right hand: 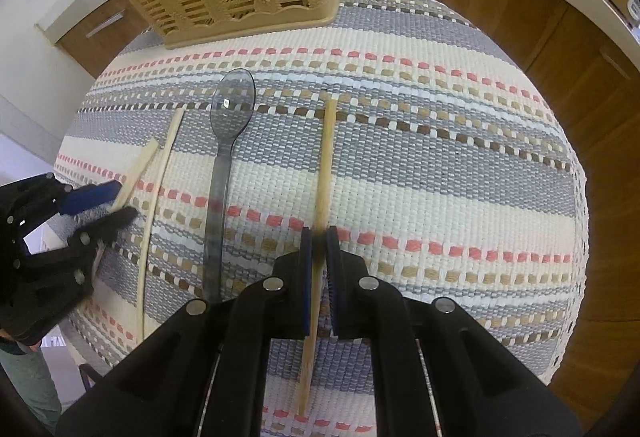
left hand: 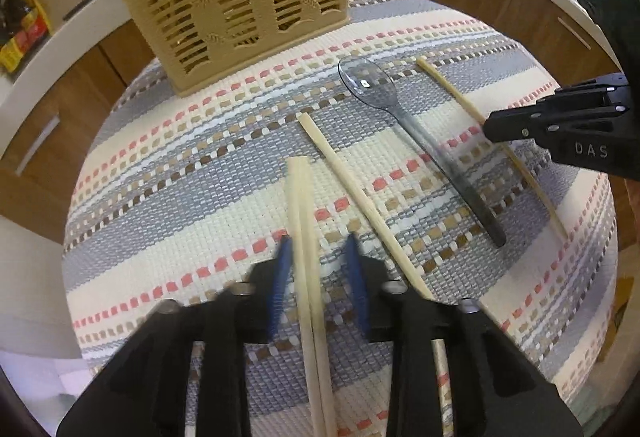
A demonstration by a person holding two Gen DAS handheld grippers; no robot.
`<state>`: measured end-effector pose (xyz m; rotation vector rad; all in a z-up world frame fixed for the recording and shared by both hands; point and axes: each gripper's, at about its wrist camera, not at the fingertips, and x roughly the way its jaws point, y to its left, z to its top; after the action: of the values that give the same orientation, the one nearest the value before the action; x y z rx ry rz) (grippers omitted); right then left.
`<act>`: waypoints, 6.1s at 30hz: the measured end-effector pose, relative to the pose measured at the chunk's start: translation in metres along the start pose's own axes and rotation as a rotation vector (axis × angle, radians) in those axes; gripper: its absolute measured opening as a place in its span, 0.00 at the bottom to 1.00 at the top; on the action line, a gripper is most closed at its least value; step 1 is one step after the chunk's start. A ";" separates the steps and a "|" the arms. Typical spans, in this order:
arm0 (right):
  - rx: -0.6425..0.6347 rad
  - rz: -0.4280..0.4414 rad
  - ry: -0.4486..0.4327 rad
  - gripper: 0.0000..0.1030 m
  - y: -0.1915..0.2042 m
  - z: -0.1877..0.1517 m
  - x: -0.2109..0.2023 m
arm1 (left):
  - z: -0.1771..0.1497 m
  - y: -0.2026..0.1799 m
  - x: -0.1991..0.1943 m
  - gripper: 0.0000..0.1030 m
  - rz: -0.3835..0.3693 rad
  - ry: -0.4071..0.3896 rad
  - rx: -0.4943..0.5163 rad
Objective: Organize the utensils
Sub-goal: 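Carry the chopsticks over the beige basket and open both tools to drop them, then move both tools back over the last chopstick and spoon on the cloth, then grasp the last clear spoon with the right tool while the left tool grasps the last chopstick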
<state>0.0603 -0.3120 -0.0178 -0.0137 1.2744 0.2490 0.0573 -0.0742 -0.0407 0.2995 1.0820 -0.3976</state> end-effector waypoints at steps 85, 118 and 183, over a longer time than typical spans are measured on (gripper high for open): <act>-0.204 -0.003 -0.541 0.40 0.080 0.024 -0.082 | 0.003 0.101 -0.145 0.55 -0.103 -0.836 -0.312; -0.057 -0.100 -0.159 0.34 0.071 0.043 0.045 | -0.015 0.082 -0.026 0.62 -0.038 -0.322 -0.281; -0.083 -0.059 0.000 0.10 0.044 0.015 0.027 | 0.021 0.005 0.020 0.08 0.057 0.004 -0.011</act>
<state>0.0731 -0.2620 -0.0331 -0.1223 1.2606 0.2512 0.0846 -0.0823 -0.0493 0.3213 1.0763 -0.3401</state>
